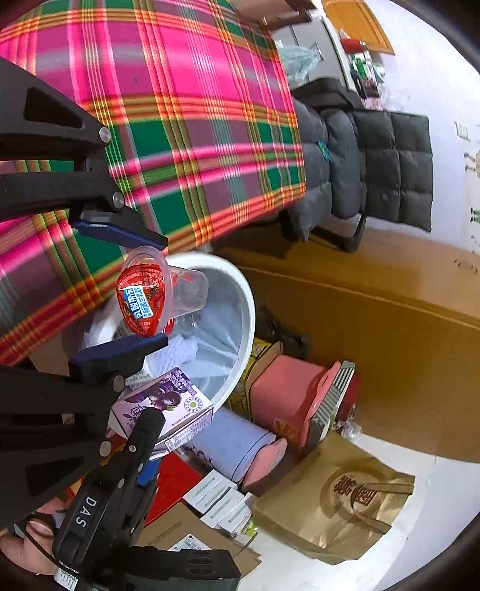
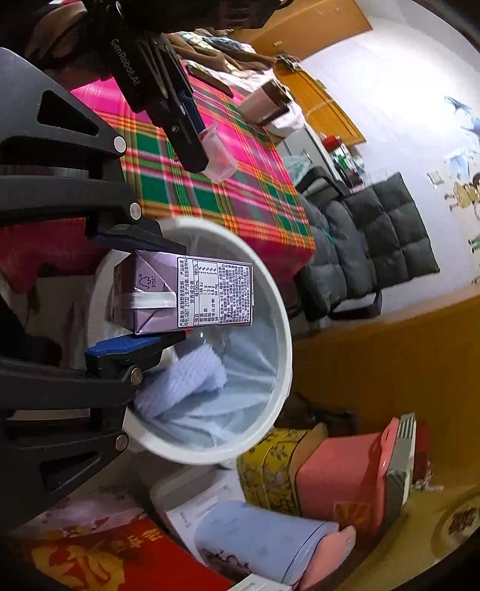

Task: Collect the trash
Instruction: 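Carry the red cup with the left tool over the bin while the right carries the carton, then open both tools to drop the red cup and milk carton into the bin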

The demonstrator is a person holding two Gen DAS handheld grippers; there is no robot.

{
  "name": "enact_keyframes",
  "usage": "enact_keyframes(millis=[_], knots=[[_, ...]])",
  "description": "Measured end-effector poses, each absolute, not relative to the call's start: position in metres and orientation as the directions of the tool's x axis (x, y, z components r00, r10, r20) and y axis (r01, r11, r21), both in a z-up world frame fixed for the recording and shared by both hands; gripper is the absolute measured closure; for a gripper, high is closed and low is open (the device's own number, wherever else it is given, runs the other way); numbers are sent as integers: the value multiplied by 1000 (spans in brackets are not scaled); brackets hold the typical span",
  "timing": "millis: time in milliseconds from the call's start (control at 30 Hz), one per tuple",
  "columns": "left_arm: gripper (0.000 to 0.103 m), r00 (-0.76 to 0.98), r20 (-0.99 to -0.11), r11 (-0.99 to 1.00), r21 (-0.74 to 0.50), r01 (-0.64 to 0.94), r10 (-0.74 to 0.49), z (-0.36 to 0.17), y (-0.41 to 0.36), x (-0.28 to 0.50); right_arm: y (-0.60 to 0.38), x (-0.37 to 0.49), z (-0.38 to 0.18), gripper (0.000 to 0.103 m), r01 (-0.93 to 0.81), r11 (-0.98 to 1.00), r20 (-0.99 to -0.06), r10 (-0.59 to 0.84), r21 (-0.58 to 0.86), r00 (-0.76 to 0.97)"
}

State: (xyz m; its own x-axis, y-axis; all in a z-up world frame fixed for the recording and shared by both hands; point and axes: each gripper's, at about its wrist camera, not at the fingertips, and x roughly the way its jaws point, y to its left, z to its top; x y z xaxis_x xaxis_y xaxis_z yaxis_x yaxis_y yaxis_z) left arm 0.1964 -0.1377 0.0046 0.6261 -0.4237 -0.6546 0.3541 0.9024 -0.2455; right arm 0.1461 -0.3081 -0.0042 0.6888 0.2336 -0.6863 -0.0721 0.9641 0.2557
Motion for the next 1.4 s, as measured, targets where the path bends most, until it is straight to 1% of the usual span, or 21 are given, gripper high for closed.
enact_keyframes(millis=[300,633,967,1000,1033,1100,1400], knots=[[57,572,-682,881,-254,399,-456,-14,-168,212,-328,149,-14,63,-20,966,-712,203,256,672],[57,543,-692,867,-262,424,-475,-25,-184,224,-332,159,-26,62,-7,972,-748,187,236,637],[57,560,-676,867,-264,423,-479,-20,-180,221,-332,155,-19,62,-12,976,-728,172,219,663],[57,563,-675,868,-263,421,-478,-19,-178,219,-331,154,-18,61,-14,976,-727,173,219,665],[57,565,-674,869,-262,420,-476,-18,-177,218,-330,154,-18,56,-16,976,-725,173,218,666],[57,572,-671,873,-260,413,-471,-15,-172,214,-328,151,-15,52,-24,976,-718,176,217,673],[57,611,-659,894,-246,375,-438,-4,-146,187,-309,136,-5,52,-78,976,-704,201,203,681]])
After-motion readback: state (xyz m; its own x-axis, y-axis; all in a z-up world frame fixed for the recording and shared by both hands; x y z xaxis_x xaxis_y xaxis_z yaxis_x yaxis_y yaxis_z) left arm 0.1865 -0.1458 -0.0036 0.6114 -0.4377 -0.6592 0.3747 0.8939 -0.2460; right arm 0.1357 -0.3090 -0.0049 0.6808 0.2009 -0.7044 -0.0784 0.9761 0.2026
